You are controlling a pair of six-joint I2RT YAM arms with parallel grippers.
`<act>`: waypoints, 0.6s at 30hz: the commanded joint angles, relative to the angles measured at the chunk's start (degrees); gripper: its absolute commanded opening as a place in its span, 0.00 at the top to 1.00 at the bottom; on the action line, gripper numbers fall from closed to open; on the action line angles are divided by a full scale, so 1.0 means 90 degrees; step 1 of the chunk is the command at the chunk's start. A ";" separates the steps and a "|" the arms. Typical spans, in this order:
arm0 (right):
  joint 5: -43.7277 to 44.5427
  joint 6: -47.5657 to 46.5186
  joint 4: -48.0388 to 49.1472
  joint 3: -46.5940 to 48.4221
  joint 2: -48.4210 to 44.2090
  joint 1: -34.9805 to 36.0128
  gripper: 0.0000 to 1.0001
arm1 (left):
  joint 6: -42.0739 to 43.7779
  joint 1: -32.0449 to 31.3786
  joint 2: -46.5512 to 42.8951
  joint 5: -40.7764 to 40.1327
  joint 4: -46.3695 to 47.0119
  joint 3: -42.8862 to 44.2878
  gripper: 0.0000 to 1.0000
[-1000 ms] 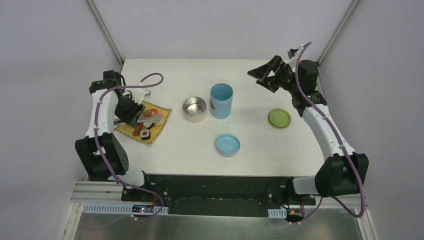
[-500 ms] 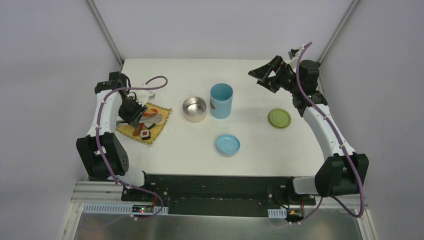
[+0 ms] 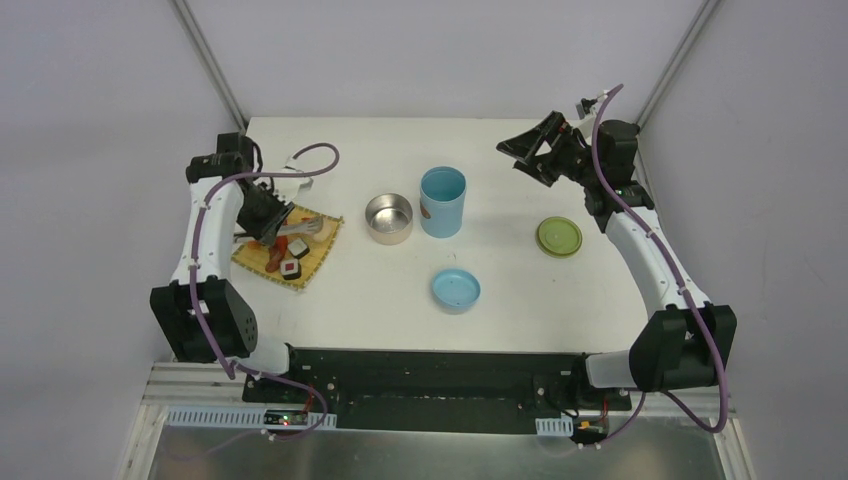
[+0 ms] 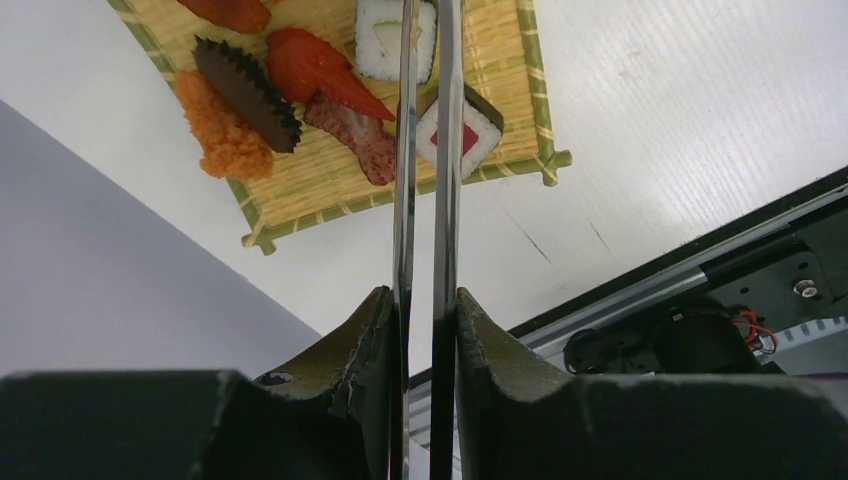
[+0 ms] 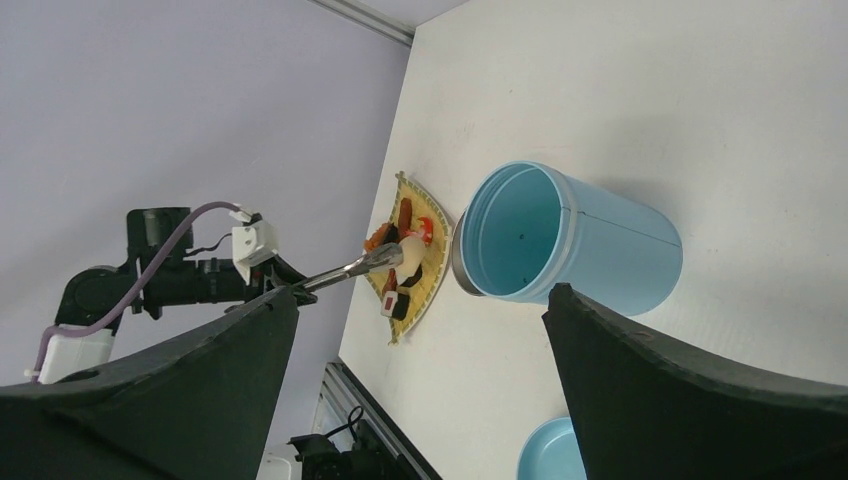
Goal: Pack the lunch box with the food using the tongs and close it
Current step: Pick up the fake food from the plate.
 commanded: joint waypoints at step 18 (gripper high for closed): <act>-0.0210 0.0000 0.0176 0.0171 -0.0123 -0.0271 0.01 | -0.0983 -0.2589 0.0167 -0.0644 -0.0109 0.1899 0.86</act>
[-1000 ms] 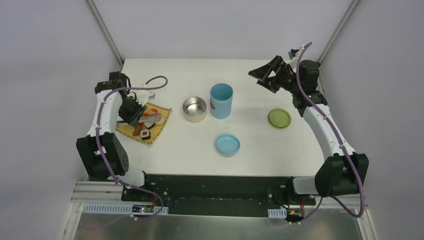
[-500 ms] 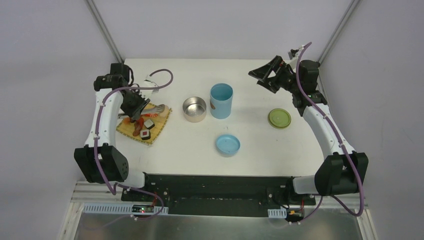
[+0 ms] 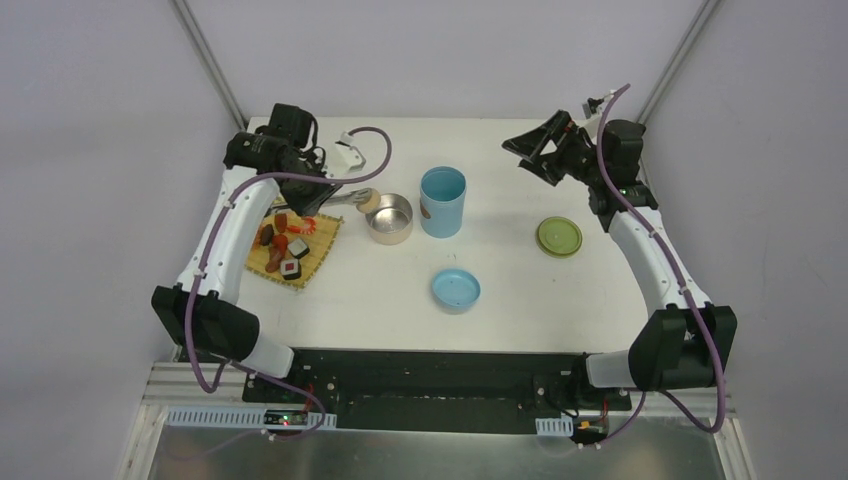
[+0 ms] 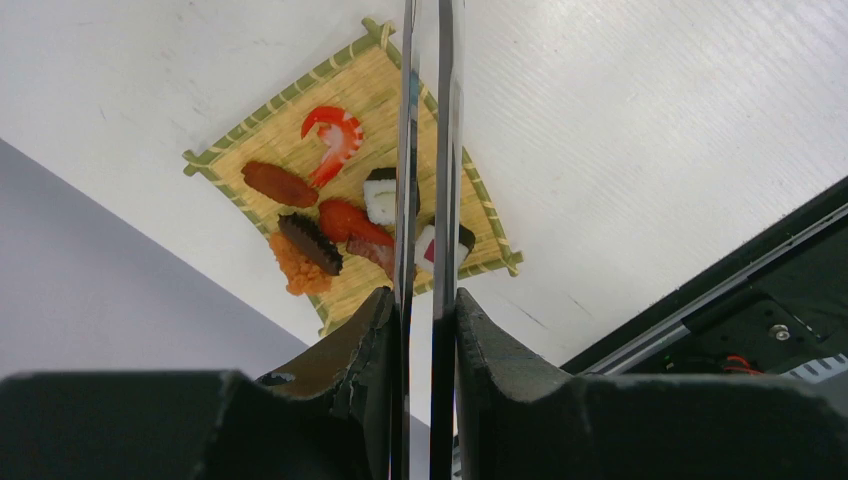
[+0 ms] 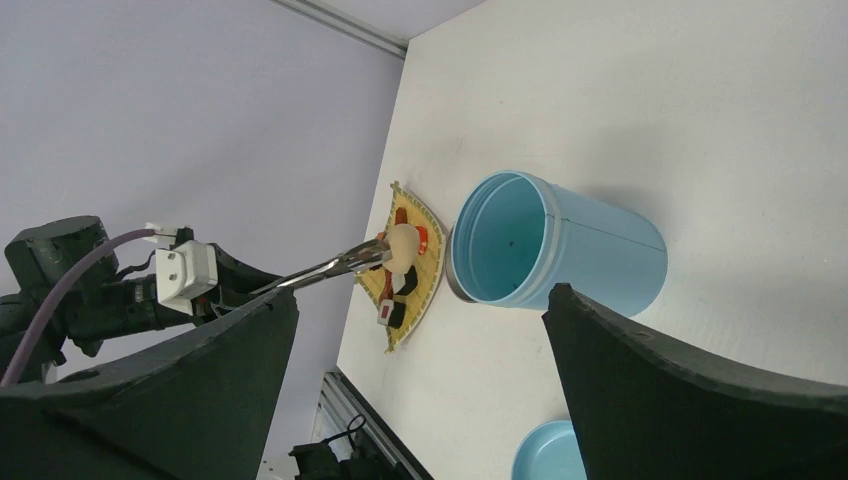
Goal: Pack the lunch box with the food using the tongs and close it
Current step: Pick up the fake food from the plate, then place the fake food in the packing box.
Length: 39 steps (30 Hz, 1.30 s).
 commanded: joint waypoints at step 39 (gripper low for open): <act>-0.0548 0.0084 0.0278 -0.0096 -0.0199 -0.0903 0.01 | 0.1182 -0.1751 0.1621 -0.1987 0.0458 0.0106 0.76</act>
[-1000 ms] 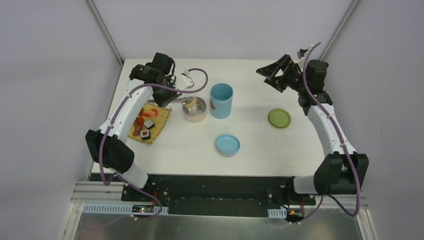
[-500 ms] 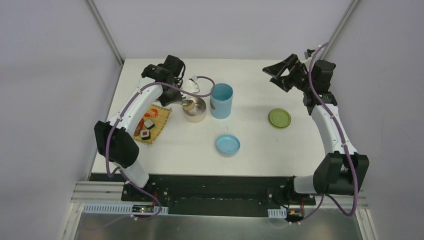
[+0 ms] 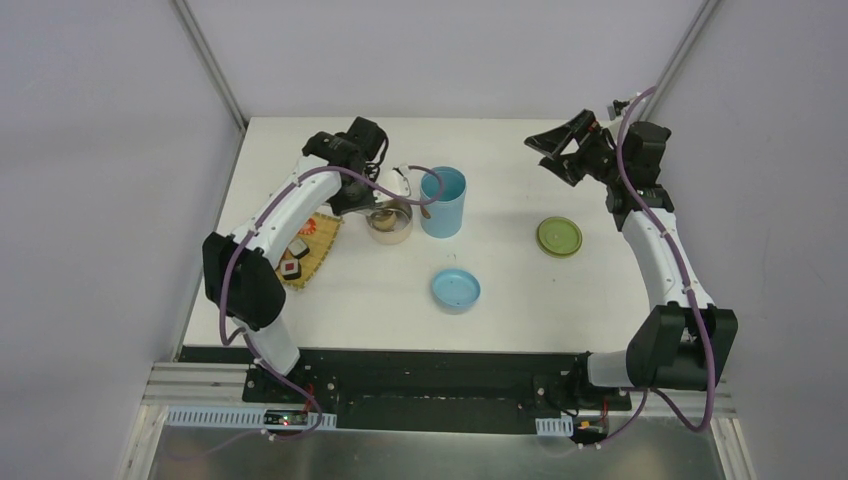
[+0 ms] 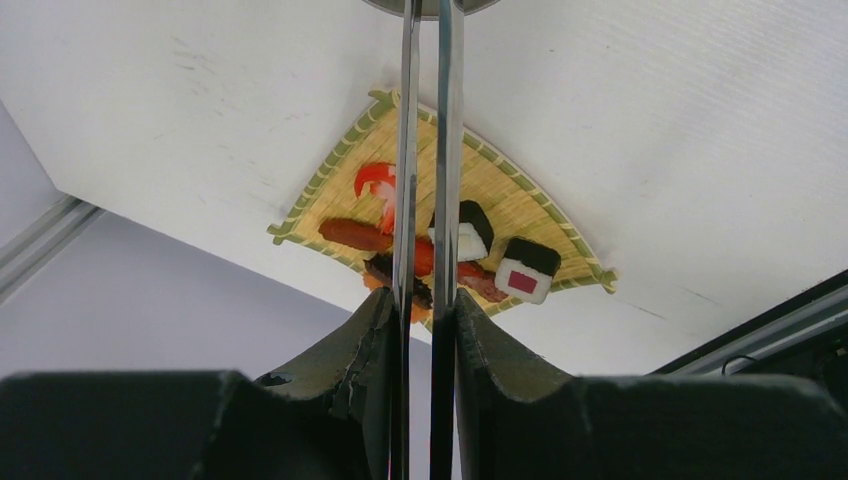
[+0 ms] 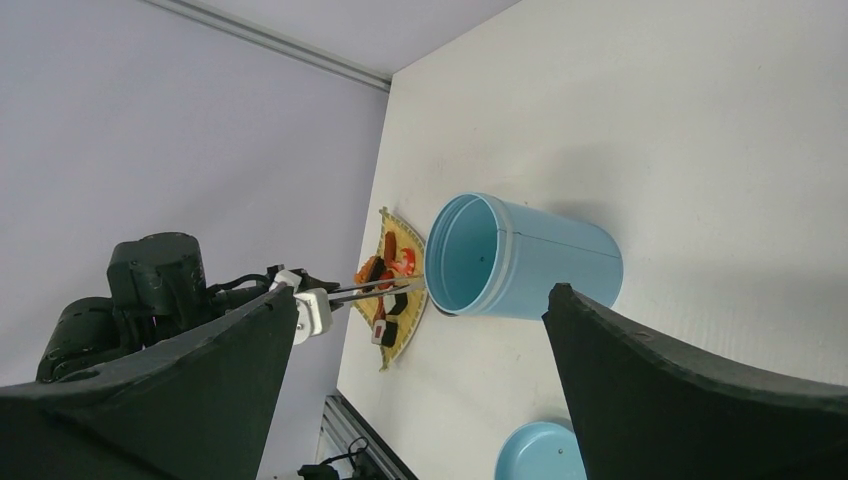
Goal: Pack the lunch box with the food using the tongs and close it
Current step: Place the fake food in the packing box.
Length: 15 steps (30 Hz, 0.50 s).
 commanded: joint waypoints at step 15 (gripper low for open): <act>-0.0198 0.0057 0.0279 0.0043 -0.0169 -0.0144 0.01 | -0.0015 -0.0034 -0.0247 0.0028 -0.0379 0.0172 0.53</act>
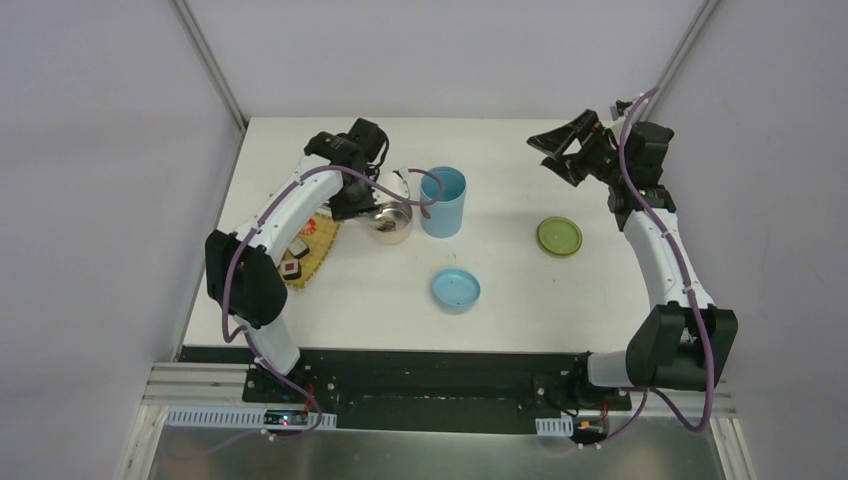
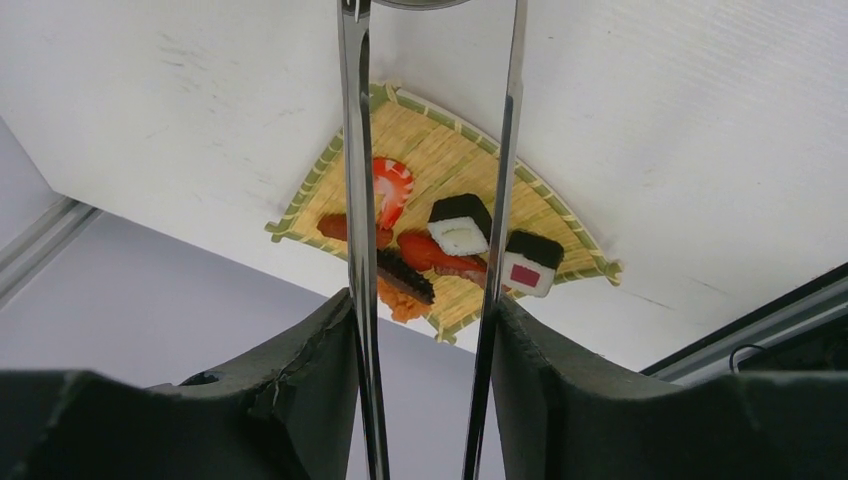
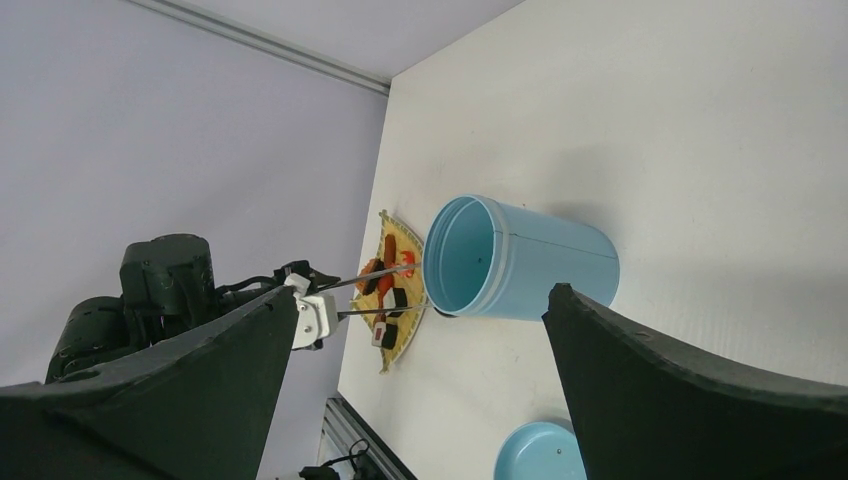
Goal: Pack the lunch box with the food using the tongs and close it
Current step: Place the fake food in the packing box, then pick up the fake food from the plate.
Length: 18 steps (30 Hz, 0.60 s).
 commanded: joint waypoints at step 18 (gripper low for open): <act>-0.0277 0.0187 0.0380 -0.0029 -0.0266 -0.0047 0.01 | -0.1810 0.2185 -0.2619 0.1513 -0.1051 -0.1032 0.56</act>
